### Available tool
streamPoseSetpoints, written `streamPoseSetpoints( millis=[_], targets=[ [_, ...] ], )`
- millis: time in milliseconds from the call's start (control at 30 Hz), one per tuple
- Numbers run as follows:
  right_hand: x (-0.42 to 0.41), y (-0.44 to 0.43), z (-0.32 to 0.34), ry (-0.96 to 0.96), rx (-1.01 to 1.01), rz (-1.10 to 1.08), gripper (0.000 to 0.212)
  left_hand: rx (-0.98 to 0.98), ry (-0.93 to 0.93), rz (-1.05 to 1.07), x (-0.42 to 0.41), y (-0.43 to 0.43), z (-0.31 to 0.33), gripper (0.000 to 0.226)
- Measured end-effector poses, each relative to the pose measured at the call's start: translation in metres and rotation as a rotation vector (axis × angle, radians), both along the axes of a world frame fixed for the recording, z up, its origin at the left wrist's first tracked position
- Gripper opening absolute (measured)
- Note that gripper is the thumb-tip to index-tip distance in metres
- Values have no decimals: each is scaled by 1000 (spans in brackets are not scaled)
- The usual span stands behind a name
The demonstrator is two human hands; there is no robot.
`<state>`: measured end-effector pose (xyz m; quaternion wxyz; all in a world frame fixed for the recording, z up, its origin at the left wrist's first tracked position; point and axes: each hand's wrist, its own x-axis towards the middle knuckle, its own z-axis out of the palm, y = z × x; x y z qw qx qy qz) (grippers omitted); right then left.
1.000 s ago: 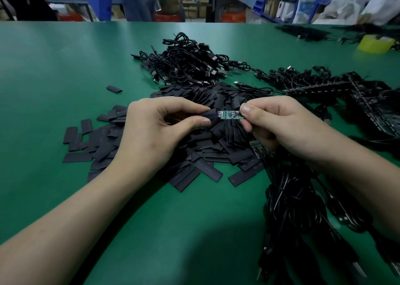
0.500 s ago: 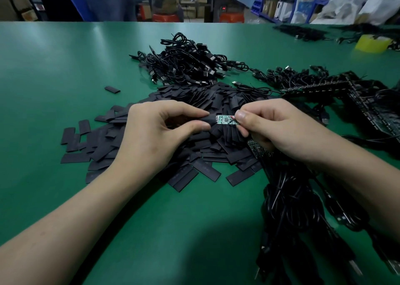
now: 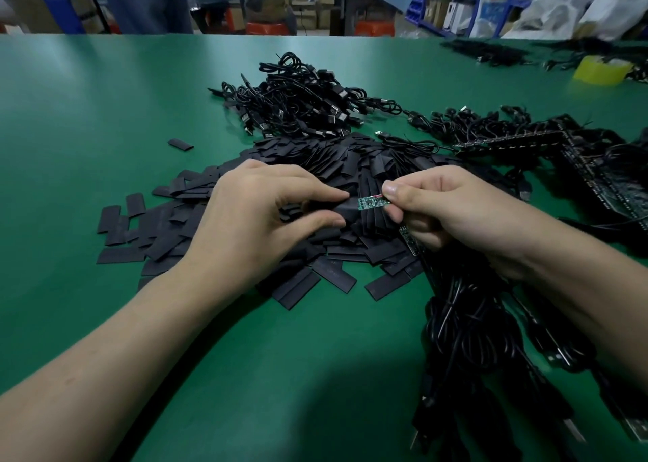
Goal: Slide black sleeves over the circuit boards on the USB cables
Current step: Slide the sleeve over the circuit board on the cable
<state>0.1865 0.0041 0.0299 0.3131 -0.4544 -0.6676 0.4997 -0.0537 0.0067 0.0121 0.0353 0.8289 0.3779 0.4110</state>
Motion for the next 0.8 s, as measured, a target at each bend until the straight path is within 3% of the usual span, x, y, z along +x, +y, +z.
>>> streamPoseSetpoints(
  millis=[133, 200, 533, 700, 800],
  targets=[
    [-5, -5, 0, -304, 261, 14, 41, -115, -68, -50, 5, -2, -1, 24],
    [-6, -6, 0, -366, 320, 9, 39, -134, -75, -55, 7, -3, -2, 24],
    [-3, -3, 1, -228, 198, 75, 37, -123, -106, -71, 10, -3, -2, 21],
    [-1, -4, 3, -92, 101, 67, 23, -115, -137, -57, 10, -4, 0, 20],
    [-2, -5, 5, -123, 116, 60, 23, -105, -132, -64, 10, -5, 0, 19]
  ],
)
